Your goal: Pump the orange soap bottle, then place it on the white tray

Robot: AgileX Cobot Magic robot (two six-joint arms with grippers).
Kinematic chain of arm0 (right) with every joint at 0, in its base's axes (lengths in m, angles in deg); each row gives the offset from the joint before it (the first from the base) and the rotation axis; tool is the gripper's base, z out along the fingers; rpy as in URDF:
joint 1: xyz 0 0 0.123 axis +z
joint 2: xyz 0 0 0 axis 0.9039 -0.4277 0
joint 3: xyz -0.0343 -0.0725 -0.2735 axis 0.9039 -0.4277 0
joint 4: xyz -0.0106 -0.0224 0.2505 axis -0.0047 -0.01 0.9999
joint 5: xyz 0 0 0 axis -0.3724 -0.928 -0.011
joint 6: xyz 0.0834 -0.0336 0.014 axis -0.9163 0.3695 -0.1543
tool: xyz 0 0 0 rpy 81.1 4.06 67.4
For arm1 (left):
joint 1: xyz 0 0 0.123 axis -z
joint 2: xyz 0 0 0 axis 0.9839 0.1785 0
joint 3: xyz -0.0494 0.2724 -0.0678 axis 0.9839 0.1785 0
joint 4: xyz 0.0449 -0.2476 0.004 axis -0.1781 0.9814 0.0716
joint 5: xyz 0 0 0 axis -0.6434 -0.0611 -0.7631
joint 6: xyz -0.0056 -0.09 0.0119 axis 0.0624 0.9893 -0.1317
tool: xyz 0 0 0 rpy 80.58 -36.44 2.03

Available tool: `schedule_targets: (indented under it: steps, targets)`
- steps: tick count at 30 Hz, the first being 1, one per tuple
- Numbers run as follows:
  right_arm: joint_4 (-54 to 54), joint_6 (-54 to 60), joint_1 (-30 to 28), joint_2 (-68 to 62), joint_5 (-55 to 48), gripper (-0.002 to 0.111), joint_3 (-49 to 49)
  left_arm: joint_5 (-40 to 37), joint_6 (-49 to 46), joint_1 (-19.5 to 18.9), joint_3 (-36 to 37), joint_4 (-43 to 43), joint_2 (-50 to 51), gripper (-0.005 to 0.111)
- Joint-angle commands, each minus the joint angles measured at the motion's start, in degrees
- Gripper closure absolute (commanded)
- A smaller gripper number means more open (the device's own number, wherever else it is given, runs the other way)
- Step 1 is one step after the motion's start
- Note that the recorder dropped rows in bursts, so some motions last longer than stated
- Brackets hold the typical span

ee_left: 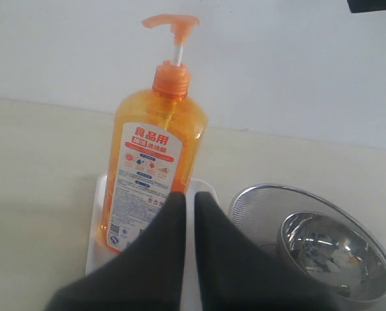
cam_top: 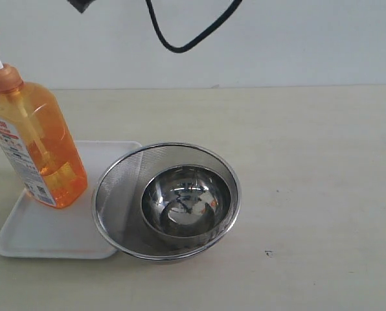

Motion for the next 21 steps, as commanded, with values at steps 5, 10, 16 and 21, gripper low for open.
schedule_targets:
  steps: [5,10,16,21]
  targets:
    - [1.9,-1.8,-4.2,1.6,-5.4,0.108,0.3,0.9,0.4,-0.1,0.2,-0.4,0.0,0.102]
    - [3.3,-0.7,-4.6,1.6,-8.4,0.108,0.2,0.9,0.4,-0.1,0.2,-0.4,0.0,0.102]
    - [5.5,0.7,-4.6,1.6,-8.5,0.108,-3.4,0.9,0.4,-0.1,0.2,-0.4,0.0,0.102]
    - [5.1,0.3,-4.6,1.7,-7.3,0.108,-5.4,0.9,0.4,-0.1,0.2,-0.4,0.0,0.102]
